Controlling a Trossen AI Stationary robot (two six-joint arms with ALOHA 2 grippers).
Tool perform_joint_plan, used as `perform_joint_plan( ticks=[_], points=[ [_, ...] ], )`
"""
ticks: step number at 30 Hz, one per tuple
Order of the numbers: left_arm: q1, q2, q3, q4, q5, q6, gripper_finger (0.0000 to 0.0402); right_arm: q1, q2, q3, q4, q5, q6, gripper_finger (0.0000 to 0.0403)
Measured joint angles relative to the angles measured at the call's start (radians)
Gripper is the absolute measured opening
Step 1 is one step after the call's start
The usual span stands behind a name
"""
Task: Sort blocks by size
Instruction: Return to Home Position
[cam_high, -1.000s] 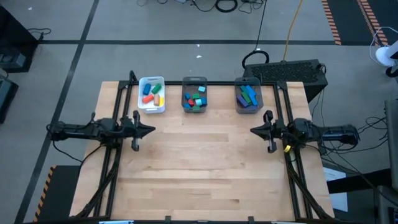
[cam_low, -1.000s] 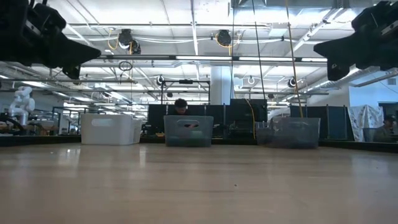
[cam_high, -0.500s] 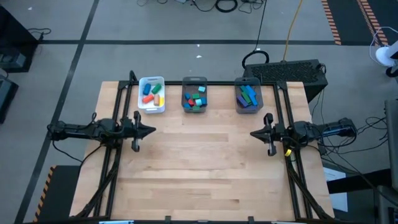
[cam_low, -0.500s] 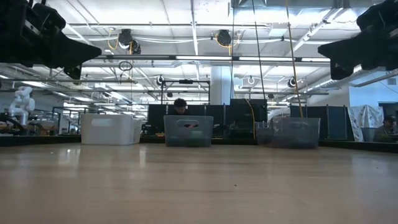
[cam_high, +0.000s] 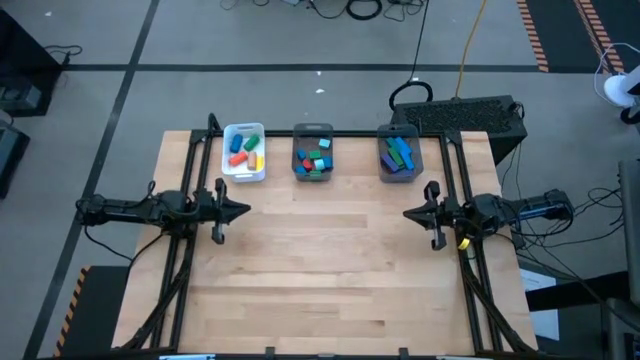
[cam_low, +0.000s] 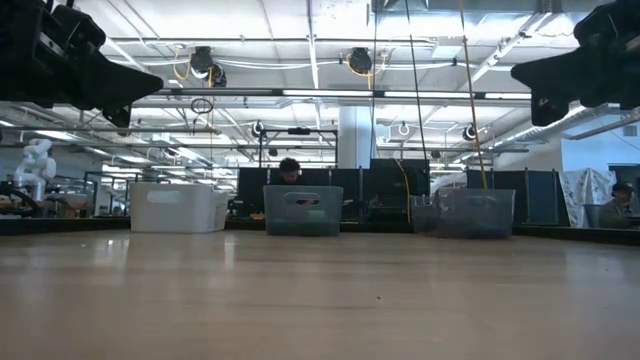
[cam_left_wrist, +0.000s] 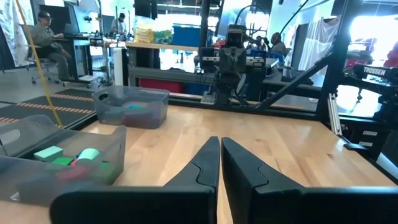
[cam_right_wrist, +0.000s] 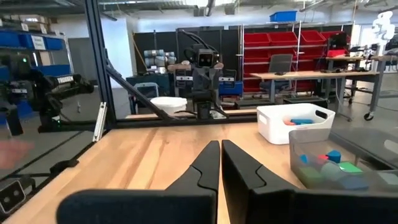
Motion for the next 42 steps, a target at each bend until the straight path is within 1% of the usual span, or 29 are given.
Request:
perform_joint_plan(
  ticks=[5,10,42],
  points=[
    [0.0,0.0,0.0,0.002,0.0,0.0,0.0022,0.0,0.0,0.0,-0.009,-0.004,-0.059,0.0],
    [0.0,0.0,0.0,0.003,0.0,0.0,0.0023,0.0,0.0,0.0,-0.009,-0.007,-0.027,0.0],
    [0.0,0.0,-0.001,0.007,0.0,0.0,0.0023,0.0,0.0,0.0,-0.009,-0.006,-0.025,0.0]
  ],
)
